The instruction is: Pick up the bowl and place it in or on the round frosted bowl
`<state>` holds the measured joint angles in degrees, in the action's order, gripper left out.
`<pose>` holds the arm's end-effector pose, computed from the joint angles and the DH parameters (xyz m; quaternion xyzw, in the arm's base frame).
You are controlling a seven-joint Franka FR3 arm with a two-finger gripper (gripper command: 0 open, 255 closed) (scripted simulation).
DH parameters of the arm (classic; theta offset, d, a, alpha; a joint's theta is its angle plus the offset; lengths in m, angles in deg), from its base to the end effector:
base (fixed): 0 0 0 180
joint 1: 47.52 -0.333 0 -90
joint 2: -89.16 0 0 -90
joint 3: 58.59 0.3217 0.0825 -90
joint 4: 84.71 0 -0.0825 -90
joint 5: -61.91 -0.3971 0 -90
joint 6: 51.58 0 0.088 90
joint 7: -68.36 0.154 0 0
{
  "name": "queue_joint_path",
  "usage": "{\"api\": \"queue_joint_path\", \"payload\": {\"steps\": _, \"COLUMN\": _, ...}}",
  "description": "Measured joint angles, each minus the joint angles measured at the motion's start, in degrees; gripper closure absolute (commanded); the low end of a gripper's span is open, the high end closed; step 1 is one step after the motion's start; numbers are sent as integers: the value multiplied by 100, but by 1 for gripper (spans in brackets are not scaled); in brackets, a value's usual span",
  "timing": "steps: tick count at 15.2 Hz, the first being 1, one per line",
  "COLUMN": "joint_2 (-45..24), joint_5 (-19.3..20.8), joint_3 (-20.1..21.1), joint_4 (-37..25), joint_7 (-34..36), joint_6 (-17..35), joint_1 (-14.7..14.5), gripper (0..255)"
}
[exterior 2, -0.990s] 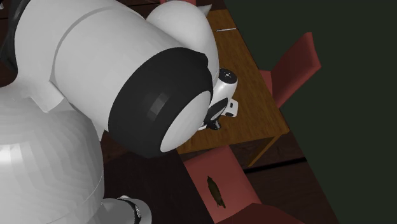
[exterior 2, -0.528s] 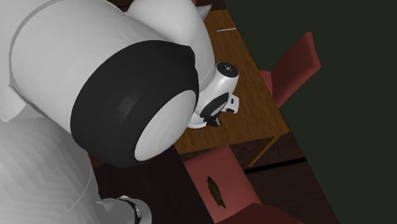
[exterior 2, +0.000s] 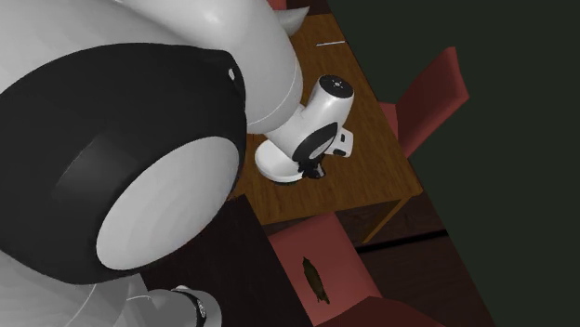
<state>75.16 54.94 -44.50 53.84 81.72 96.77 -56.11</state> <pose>0.4510 0.1969 0.1546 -0.9973 -0.0258 0.0511 0.0461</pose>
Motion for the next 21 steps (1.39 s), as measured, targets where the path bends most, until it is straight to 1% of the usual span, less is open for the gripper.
{"api": "queue_joint_path", "payload": {"steps": 17, "joint_2": 1207, "joint_5": -234, "joint_3": 78, "joint_4": -137, "joint_7": -29, "joint_6": -1323, "joint_1": 61, "gripper": 255}}
{"api": "queue_joint_path", "payload": {"steps": 19, "joint_2": 1293, "joint_5": -241, "joint_3": 70, "joint_4": -188, "joint_7": -37, "joint_6": -1460, "joint_1": 71, "gripper": 255}}
{"api": "queue_joint_path", "payload": {"steps": 21, "joint_2": 1213, "joint_5": -210, "joint_3": 143, "joint_4": -367, "joint_7": 143, "joint_6": -1542, "joint_1": -7, "gripper": 255}}
